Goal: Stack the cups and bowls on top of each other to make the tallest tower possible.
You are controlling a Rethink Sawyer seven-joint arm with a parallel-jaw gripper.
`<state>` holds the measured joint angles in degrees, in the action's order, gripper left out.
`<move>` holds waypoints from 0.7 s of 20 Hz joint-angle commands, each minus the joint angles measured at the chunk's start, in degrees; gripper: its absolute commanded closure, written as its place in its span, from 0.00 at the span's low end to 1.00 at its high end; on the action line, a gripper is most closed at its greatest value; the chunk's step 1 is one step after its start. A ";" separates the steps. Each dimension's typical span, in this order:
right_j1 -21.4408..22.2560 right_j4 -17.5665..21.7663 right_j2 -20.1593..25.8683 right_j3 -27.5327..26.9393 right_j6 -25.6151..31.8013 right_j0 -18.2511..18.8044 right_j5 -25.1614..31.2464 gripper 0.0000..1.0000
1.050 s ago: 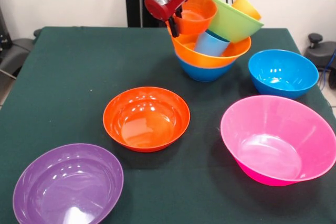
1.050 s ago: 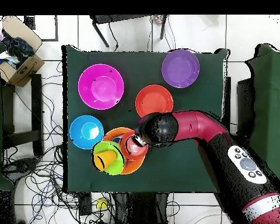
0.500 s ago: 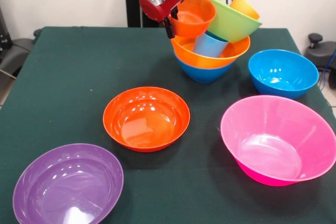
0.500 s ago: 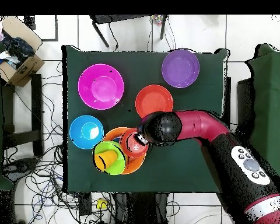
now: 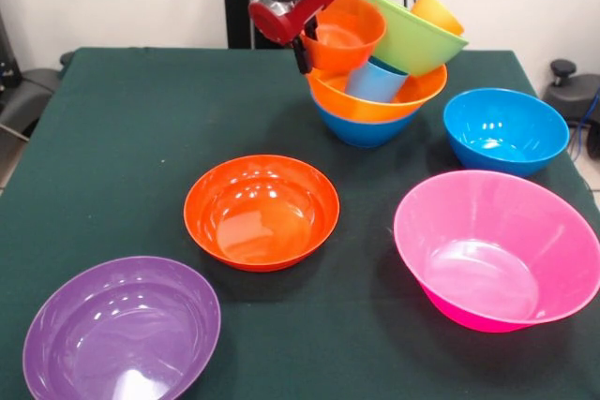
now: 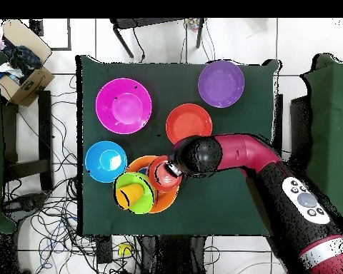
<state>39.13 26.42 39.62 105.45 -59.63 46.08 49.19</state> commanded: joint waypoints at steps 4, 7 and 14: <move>-4.66 5.62 -0.30 -3.41 0.66 -0.76 -6.79 1.00; -5.39 6.00 0.66 -3.57 1.60 -0.46 -8.00 1.00; -6.68 6.03 2.21 -2.65 3.40 0.78 -10.01 0.00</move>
<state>35.09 28.26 40.00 104.57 -59.63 46.69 43.84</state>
